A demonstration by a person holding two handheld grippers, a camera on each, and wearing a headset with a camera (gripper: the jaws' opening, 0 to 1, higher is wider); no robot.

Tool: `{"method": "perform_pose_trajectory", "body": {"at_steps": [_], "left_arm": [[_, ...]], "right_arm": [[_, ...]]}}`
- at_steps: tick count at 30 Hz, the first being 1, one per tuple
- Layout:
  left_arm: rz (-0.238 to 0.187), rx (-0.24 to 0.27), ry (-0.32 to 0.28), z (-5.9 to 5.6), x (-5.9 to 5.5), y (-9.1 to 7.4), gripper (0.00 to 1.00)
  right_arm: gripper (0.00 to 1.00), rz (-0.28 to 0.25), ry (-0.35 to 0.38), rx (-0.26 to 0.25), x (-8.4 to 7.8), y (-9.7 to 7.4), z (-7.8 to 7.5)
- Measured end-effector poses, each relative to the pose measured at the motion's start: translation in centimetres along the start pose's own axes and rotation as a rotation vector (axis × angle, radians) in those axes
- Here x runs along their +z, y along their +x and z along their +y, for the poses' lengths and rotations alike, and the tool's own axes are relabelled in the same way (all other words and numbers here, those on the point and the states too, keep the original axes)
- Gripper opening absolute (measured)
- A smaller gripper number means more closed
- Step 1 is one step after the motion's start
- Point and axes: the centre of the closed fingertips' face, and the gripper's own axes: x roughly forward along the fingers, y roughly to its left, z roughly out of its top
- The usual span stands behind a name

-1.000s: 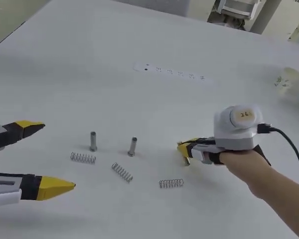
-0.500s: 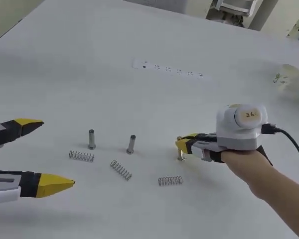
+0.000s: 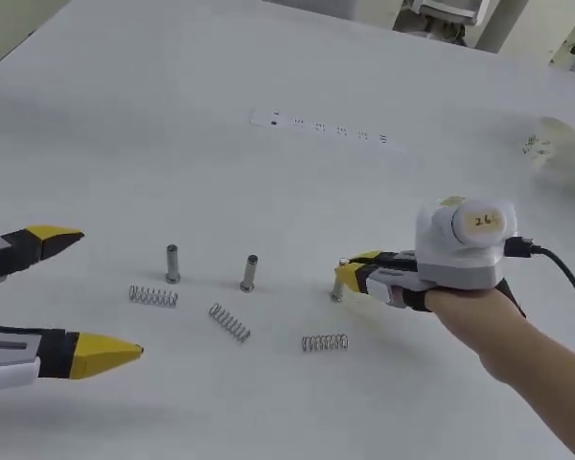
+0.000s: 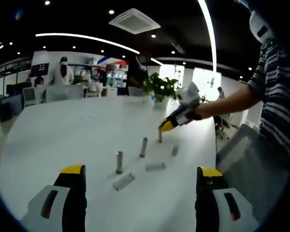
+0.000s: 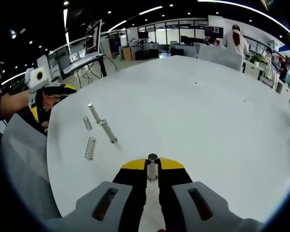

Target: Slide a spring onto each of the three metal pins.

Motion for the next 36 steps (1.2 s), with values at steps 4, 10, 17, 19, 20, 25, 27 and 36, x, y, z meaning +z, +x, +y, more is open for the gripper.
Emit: {"method": "perform_pose_trajectory", "body": {"at_steps": [4,10,17,19,20,25,27,36], "left_arm": [[-0.006,0.004,0.0,0.15,0.16,-0.07,0.91],[-0.003,0.005,0.001,0.01,0.17,-0.07,0.91],[-0.01,0.007,0.003,-0.17,0.5,-0.02,0.92],[-0.011,0.006,0.002,-0.19,0.57,-0.06,0.91],[-0.011,0.007,0.003,-0.19,0.61,-0.08,0.91],[-0.011,0.008,0.003,-0.18,0.59,-0.17,0.91],[-0.009,0.008,0.004,-0.17,0.56,-0.19,0.91],[-0.009,0.009,0.006,-0.14,0.66,-0.32,0.91]], "right_arm": [[0.05,-0.002,-0.021,-0.002,-0.23,-0.26,0.22],[0.06,-0.003,-0.049,0.002,-0.44,-0.61,0.39],[0.06,-0.011,-0.052,0.007,-0.29,-0.69,0.51],[0.08,-0.014,-0.048,0.01,-0.22,-0.69,0.57],[0.1,-0.013,-0.049,0.009,-0.2,-0.67,0.54],[0.13,-0.012,-0.052,0.009,-0.1,-0.7,0.51],[0.15,-0.011,-0.047,0.012,-0.1,-0.68,0.55],[0.18,-0.01,-0.032,0.017,-0.13,-0.71,0.72]]}}
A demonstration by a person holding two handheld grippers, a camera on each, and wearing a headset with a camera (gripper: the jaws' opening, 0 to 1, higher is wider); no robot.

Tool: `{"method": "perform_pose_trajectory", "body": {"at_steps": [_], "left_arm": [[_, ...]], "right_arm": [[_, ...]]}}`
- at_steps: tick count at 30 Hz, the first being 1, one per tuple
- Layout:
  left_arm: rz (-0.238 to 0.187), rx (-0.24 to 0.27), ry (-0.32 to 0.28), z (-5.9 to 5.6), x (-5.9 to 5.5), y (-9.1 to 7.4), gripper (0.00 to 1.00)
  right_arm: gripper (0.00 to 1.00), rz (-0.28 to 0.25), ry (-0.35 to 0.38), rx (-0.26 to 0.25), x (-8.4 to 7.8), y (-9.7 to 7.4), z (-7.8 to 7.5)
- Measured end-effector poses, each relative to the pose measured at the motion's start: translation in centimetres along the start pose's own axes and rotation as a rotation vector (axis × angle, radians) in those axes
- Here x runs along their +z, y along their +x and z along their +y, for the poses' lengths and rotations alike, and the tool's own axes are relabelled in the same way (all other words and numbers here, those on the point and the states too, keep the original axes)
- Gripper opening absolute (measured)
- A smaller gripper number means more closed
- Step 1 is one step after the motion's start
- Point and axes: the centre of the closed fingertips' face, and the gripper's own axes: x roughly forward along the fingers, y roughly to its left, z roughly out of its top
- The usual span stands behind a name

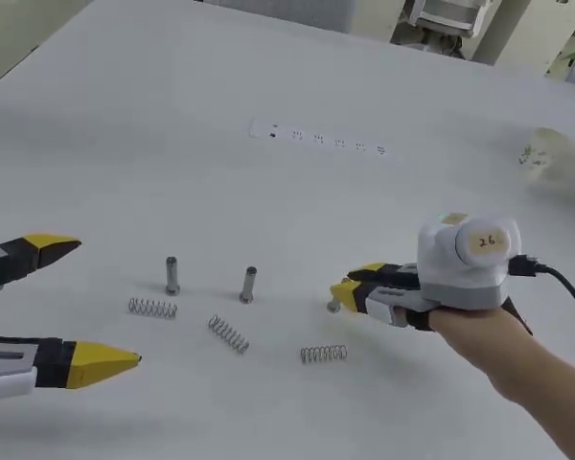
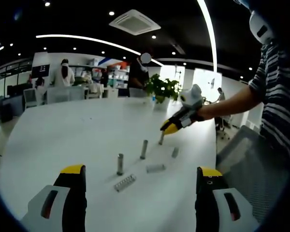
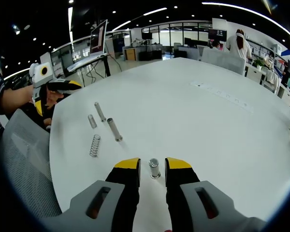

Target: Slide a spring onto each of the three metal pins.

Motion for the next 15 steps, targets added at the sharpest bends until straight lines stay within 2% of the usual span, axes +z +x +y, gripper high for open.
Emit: {"method": "perform_pose_trajectory", "body": {"at_steps": [15], "left_arm": [[0.004,-0.002,0.004,-0.09,0.04,-0.04,0.92]], "right_arm": [[0.23,-0.02,0.063,0.01,0.27,-0.43,0.4]]}}
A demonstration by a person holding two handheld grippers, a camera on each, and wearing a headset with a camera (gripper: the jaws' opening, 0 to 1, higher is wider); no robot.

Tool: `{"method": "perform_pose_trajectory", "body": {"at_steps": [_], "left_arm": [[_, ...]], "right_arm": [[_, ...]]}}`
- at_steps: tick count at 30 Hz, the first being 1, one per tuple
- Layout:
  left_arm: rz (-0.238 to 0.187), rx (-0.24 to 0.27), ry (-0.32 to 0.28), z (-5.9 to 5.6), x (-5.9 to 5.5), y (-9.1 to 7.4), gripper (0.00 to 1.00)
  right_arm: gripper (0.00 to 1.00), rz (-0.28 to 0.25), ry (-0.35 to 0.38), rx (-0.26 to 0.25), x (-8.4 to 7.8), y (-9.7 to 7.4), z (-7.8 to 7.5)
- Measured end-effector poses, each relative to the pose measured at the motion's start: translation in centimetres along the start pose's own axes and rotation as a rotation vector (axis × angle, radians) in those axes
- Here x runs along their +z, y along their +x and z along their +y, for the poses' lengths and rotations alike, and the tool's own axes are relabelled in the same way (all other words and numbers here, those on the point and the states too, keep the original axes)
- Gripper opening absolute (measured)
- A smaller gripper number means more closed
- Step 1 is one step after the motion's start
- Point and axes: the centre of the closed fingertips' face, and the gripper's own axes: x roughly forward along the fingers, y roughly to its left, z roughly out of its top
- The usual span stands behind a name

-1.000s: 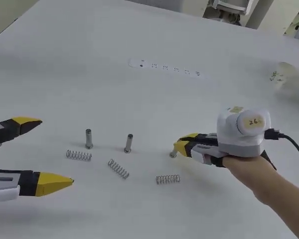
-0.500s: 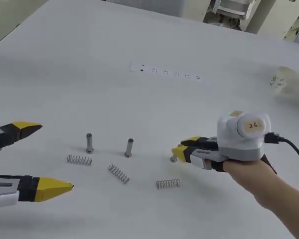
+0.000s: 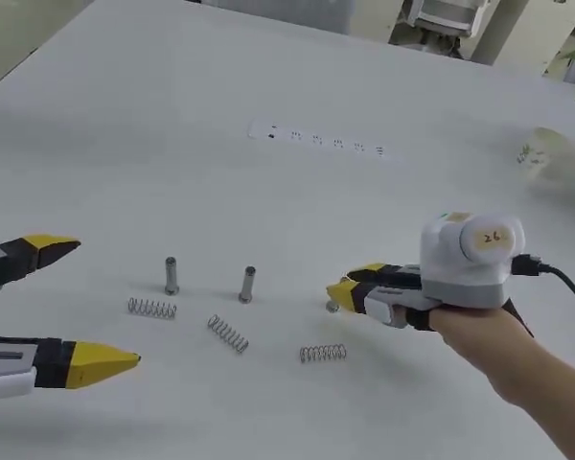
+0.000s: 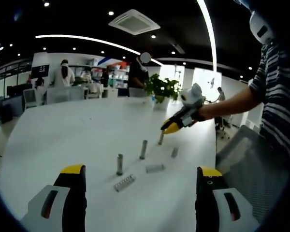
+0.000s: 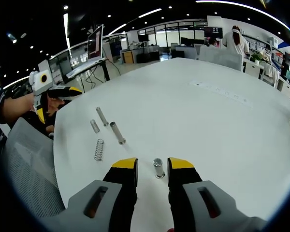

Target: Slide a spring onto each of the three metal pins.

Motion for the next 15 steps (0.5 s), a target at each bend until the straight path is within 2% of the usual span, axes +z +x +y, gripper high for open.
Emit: {"method": "perform_pose_trajectory", "body": {"at_steps": [9,13,15], "left_arm": [[0.001,0.002,0.001,0.1,0.0,-0.2,0.92],[0.003,0.002,0.002,0.1,-0.1,-0.1,0.91],[0.004,0.001,0.002,0.0,0.0,-0.1,0.91]], "right_arm": [[0.24,-0.001,0.004,-0.001,-0.5,-0.8,0.0],[0.25,0.012,0.001,0.001,-0.9,-1.1,-0.1],[0.26,0.032,0.002,0.02,-1.4,-1.3,0.1]]}}
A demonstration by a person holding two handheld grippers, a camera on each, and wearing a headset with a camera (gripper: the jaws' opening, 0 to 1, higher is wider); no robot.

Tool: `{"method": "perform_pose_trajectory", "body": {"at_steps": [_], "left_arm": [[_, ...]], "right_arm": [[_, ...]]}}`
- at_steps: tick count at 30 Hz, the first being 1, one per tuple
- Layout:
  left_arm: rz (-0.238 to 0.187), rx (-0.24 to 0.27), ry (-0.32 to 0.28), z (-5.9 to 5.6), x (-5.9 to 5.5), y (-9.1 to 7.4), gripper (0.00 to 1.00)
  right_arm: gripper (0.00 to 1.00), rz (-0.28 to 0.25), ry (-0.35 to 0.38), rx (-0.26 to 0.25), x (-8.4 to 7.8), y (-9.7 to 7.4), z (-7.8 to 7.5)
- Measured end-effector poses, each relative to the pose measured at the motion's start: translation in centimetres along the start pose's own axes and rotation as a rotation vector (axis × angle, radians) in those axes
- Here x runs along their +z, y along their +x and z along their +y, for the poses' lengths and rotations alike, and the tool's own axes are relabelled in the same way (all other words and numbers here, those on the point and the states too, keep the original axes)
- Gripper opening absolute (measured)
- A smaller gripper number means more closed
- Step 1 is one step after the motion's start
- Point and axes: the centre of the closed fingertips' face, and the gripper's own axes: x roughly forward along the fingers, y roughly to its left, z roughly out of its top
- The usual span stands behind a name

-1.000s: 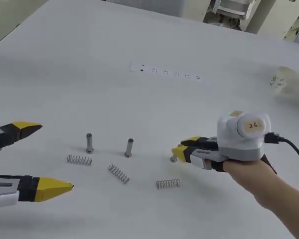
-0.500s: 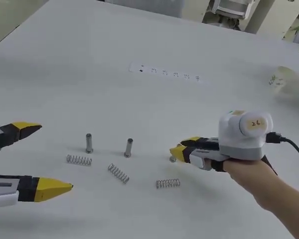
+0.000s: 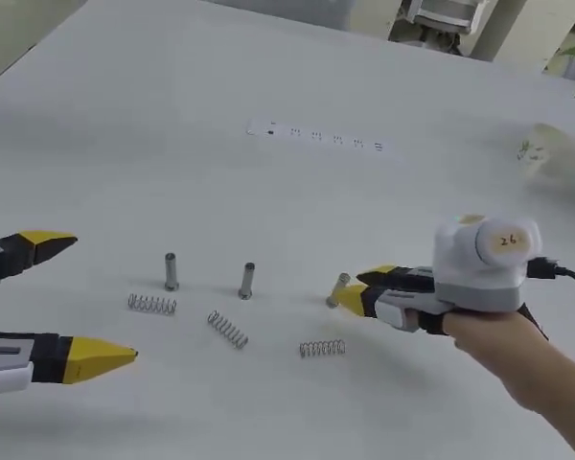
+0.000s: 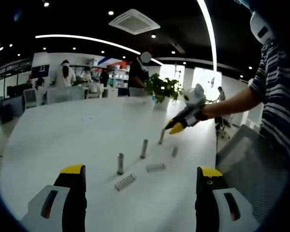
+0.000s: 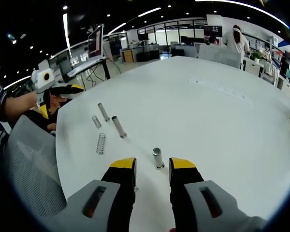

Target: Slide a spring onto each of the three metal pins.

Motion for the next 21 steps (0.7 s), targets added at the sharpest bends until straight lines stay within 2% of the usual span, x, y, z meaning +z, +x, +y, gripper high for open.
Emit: {"method": "perform_pose_trajectory", "body": {"at_steps": [7,12,16,18,21], "left_arm": [[-0.002,0.001,0.0,0.0,0.1,-0.1,0.92],[-0.005,0.0,0.003,-0.1,0.3,0.0,0.92],[0.001,-0.005,0.003,-0.2,0.1,0.0,0.92],[0.007,-0.007,0.012,-0.3,0.0,0.0,0.92],[0.001,-0.006,0.012,-0.3,0.1,0.0,0.92]], "right_arm": [[0.26,0.042,-0.055,0.029,-0.7,-0.5,0.5],[0.25,0.07,-0.104,0.08,-0.6,-0.6,1.6],[0.25,0.111,-0.168,0.144,-0.8,-0.5,3.0],[0.25,0.14,-0.231,0.178,-1.2,-0.4,3.7],[0.25,0.219,-0.369,0.206,-2.3,-0.3,4.5]]}}
